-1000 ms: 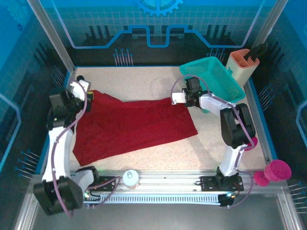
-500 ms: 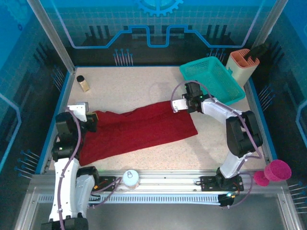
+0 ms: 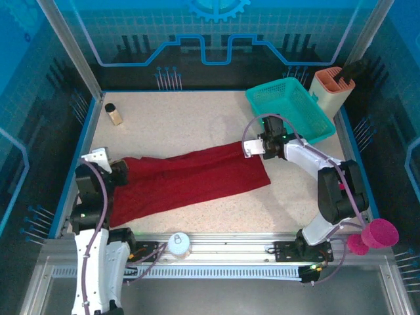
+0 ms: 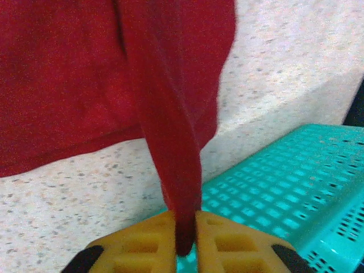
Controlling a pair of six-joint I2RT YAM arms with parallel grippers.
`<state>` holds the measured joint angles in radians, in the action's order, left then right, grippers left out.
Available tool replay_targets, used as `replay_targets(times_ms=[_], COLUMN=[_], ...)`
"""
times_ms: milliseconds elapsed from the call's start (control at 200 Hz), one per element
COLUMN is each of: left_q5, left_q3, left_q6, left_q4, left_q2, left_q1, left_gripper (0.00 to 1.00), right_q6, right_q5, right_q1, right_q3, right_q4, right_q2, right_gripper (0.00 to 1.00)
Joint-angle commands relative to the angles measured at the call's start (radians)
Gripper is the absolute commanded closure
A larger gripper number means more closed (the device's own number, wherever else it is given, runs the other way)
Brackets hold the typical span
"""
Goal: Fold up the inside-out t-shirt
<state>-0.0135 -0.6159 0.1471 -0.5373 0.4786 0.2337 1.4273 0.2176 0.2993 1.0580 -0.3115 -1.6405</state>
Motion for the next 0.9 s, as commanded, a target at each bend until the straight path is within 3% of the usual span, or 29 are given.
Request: replay_targets(times_ms=[0,140,175,325,355,450,490,530,570,605,690,756,836,896], left_q5=[0.031,-0.009,-0.038,-0.181,-0.2,-0.327,-0.374,-0.416,-0.469,-0.482,-0.347,-0.241,-0.166,-0.118], left_q3=[0.005,-0.058,-0.075,-0.124,-0.12,-0.112,-0.126,-0.146,-0.168,-0.187,-0.238,-0.257,-0.265,-0.255], left_q6=[0.174,0.201,0.205,0.328,0.367,0.415,0.436,0.431,0.392,0.356,0.296,0.302,0.342,0.364], left_q4=[-0.089,-0.136,-0.13,-0.074,-0.052,0.04,0.044,0.041,0.045,0.047,0.022,0.031,0.034,0.006], left_q2=[-0.044,-0.088,-0.085,-0.02,0.001,0.122,0.202,0.287,0.368,0.43,0.55,0.632,0.728,0.78], left_q1=[-0.011,-0.013,-0.013,-0.013,-0.013,-0.013,-0.017,-0.028,-0.053,-0.098,-0.215,-0.265,-0.278,-0.276], left_gripper=[0.31,0.32,0.33,0.35,0.39,0.52,0.52,0.42,0.39,0.38,0.36,0.35,0.29,0.25], right_q6=[-0.061,-0.139,-0.16,-0.283,-0.327,-0.527,-0.682,-0.857,-1.137,-1.407,-1.976,-2.198,-2.503,-2.669], right_q5=[0.098,0.164,0.156,0.101,0.081,0.054,0.078,0.111,0.153,0.176,0.143,0.079,0.097,0.083], right_q1=[0.022,0.023,0.019,0.042,0.064,0.155,0.195,0.222,0.237,0.236,0.229,0.249,0.302,0.333], right_q3=[-0.014,-0.073,-0.09,-0.082,-0.074,-0.08,-0.088,-0.085,-0.058,-0.015,0.08,0.066,0.007,-0.007], right_q4=[-0.039,0.053,0.078,0.091,0.085,0.172,0.251,0.297,0.273,0.177,-0.151,-0.245,-0.267,-0.271], right_q2=[-0.033,0.022,0.051,0.177,0.198,0.251,0.269,0.277,0.278,0.276,0.246,0.223,0.206,0.176], right_gripper=[0.76,0.72,0.67,0.65,0.65,0.48,0.43,0.36,0.29,0.3,0.36,0.29,0.27,0.18])
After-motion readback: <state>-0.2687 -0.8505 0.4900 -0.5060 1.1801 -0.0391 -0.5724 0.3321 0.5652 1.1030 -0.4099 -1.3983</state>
